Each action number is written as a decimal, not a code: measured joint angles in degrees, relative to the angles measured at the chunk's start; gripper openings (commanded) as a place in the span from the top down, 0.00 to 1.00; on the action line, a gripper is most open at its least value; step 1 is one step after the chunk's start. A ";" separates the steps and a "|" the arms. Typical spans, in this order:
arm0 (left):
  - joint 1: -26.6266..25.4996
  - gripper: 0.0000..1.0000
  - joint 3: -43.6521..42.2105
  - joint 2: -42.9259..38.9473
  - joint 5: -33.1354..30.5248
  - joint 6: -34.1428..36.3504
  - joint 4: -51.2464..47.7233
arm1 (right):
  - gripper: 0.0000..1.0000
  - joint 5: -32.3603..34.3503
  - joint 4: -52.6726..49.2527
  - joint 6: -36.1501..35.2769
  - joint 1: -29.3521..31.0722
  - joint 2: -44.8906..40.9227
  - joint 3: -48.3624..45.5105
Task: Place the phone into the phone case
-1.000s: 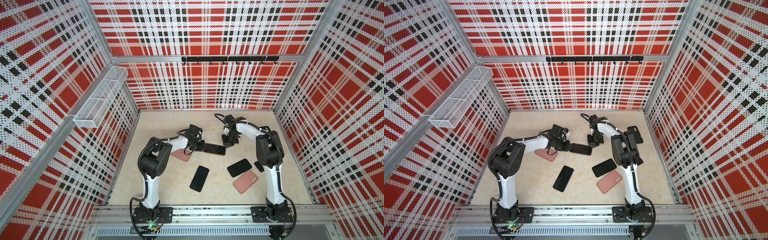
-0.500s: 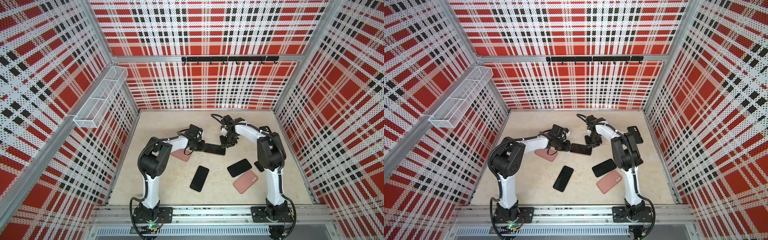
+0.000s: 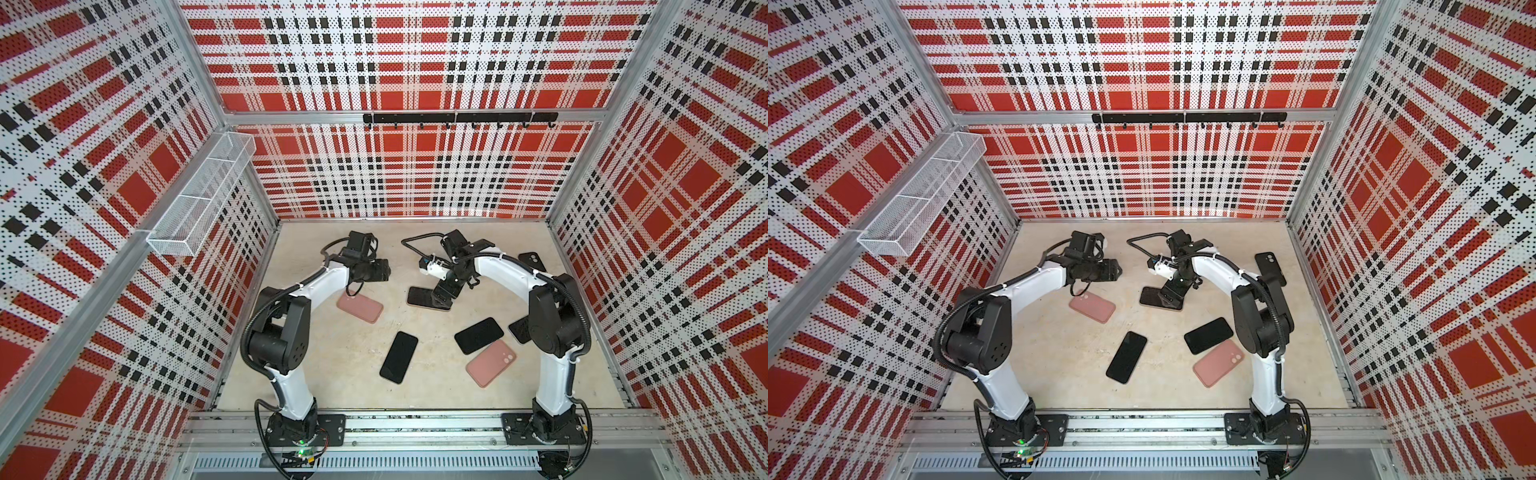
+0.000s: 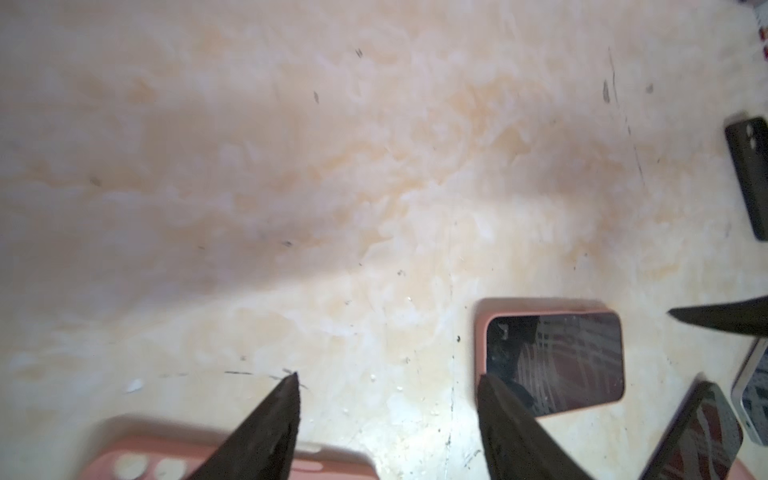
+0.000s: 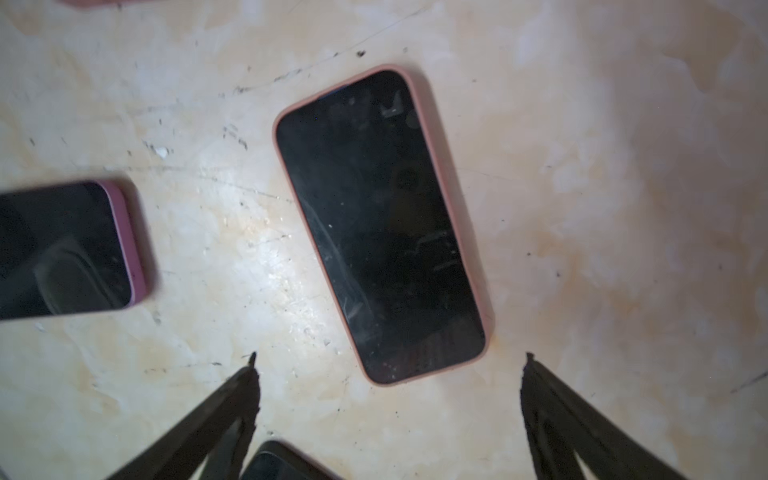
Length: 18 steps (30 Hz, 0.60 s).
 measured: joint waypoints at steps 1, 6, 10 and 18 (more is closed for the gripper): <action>0.72 0.30 0.00 -0.98 -0.33 0.00 0.02 | 0.00 0.39 0.17 -2.69 0.22 0.02 -0.55; 2.05 0.29 0.00 -3.39 -1.42 0.15 0.00 | 0.00 1.42 1.05 -12.87 0.66 0.76 -0.87; 2.03 0.30 0.00 -3.50 -1.38 0.20 -0.20 | 0.00 1.60 0.76 -17.59 0.66 3.76 0.87; 2.16 0.30 0.00 -3.76 -1.31 0.55 -0.17 | 0.00 1.92 0.72 -20.55 0.63 9.38 5.25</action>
